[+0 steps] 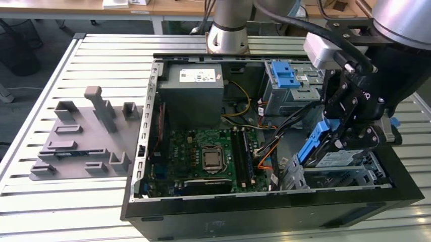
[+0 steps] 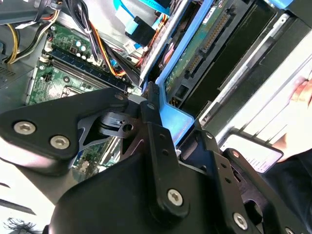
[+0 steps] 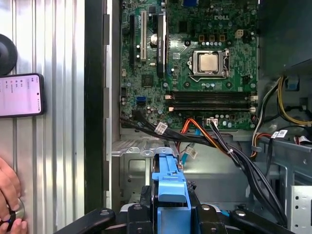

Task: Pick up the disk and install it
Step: 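Insert the disk into the insertion slot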

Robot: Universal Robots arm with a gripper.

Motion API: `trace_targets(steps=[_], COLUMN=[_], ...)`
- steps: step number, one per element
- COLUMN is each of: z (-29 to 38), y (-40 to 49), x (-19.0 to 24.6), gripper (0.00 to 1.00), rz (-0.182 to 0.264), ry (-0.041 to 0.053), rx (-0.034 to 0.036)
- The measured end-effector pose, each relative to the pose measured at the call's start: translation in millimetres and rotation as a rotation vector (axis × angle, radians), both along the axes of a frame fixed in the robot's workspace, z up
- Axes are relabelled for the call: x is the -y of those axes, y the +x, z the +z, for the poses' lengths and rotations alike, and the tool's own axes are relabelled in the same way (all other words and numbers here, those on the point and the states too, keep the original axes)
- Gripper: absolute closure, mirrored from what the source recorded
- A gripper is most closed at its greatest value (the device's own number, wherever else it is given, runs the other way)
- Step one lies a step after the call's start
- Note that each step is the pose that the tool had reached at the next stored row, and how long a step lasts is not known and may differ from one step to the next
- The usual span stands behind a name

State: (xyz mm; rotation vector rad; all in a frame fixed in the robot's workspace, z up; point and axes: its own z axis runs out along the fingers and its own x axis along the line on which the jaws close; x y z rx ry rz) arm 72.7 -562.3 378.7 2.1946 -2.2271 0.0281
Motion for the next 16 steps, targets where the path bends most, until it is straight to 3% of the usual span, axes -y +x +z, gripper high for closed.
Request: trace_targets(steps=[12, 16], z=[-18.2, -19.7], y=[0.0, 0.0], x=[0.3, 0.3], gripper=[0.64, 0.64], rz=[0.0, 0.0], ry=[0.0001, -0.0001], rx=[0.0, 0.0])
